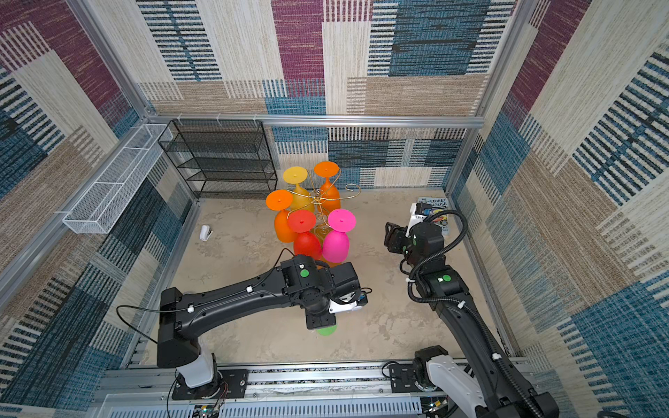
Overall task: Take the wine glass off the wine glass rack
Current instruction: Place the wine glass at the bottom-center of the table, then pick up the wine glass from the wine glass rack.
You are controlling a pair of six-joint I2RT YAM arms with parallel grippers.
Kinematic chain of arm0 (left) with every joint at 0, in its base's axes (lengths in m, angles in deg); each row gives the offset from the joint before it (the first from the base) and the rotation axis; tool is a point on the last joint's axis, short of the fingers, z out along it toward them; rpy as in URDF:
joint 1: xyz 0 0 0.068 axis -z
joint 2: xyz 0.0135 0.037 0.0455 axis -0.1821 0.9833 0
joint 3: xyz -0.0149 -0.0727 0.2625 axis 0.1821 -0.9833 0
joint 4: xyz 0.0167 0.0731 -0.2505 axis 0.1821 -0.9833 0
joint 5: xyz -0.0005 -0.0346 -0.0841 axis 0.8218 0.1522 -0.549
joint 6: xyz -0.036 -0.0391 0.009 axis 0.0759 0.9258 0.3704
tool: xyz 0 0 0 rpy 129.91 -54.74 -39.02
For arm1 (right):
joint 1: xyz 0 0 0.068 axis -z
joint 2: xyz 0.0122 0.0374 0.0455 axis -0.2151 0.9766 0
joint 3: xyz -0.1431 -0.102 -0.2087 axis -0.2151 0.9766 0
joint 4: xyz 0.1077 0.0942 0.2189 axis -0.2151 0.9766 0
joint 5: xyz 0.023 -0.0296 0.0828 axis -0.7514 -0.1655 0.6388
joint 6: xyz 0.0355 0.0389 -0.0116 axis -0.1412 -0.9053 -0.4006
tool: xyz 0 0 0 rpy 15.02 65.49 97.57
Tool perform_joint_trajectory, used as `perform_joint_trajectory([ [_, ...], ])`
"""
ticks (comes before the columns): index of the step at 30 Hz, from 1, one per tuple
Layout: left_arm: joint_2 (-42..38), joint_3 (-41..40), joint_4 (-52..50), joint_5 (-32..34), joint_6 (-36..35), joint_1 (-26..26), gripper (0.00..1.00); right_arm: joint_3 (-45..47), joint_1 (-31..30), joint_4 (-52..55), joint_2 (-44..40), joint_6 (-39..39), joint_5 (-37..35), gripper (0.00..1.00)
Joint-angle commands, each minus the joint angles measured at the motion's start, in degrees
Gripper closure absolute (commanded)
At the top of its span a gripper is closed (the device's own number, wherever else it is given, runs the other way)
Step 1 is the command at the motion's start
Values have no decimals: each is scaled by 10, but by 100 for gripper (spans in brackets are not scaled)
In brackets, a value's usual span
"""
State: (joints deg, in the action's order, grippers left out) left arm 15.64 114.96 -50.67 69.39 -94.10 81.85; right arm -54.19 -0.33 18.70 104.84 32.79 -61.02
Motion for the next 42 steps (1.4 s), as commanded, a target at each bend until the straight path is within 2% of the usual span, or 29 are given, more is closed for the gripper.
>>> perform_joint_trajectory([
  [1,-48,15,-12,29,25,-1,48,-11,3,-18,-23,-13,45,35],
  [5,-133,7,19,60,64,-1,48,-23,13,-46,-51,-44,154,35],
  [10,-284,-67,145,132,103,-3,48,-37,19,-120,-33,-115,345,37],
  [15,-428,-161,271,170,119,-10,45,-41,19,-181,-16,-173,424,40],
  [18,-488,-206,324,205,127,-18,42,-33,20,-213,4,-210,471,42],
  [21,-516,-227,340,225,132,-24,41,-23,20,-221,14,-229,485,45],
  [28,-527,-254,360,270,132,-34,41,-6,20,-218,11,-239,488,47],
  [33,-537,-294,411,291,131,-62,41,5,20,-227,23,-252,490,52],
  [42,-542,-333,434,183,174,-190,41,-1,19,-246,41,-259,492,54],
])
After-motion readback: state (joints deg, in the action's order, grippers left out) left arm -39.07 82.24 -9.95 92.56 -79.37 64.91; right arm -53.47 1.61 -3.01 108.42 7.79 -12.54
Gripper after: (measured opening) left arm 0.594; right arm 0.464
